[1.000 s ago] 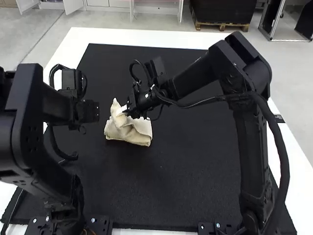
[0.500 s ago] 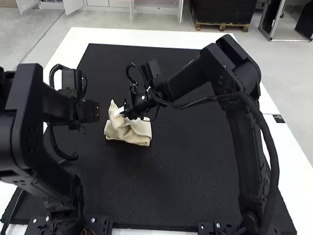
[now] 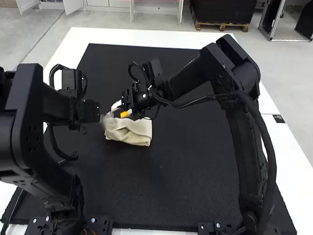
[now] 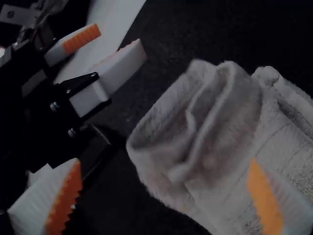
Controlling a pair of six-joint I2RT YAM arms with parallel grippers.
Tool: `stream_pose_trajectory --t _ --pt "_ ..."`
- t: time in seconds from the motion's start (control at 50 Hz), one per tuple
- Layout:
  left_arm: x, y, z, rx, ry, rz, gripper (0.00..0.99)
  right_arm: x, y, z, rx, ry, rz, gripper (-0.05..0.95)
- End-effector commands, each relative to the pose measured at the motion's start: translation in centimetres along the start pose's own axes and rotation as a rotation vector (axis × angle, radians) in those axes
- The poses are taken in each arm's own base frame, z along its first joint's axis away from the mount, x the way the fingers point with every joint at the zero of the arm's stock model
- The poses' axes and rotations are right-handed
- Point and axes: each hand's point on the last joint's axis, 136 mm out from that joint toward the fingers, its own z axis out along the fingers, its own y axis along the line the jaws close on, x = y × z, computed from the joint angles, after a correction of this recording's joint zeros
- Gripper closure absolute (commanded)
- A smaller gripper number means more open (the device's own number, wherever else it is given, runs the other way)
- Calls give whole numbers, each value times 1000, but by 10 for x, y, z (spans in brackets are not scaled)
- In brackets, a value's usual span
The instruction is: Fold the towel.
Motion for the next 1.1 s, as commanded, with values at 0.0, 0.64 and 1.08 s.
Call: stream_pose_trajectory --t 0.0,0.64,1.08 --pt "-7 -3 -3 22 -22 -19 34 -20 -3 -3 26 -55 -15 -20" --pt "-62 -53 -49 170 -235 52 34 -104 -80 -239 592 -582 -81 -20" --pt "-132 -51 -138 178 -602 87 34 -66 -77 -371 784 -801 -44 -20"
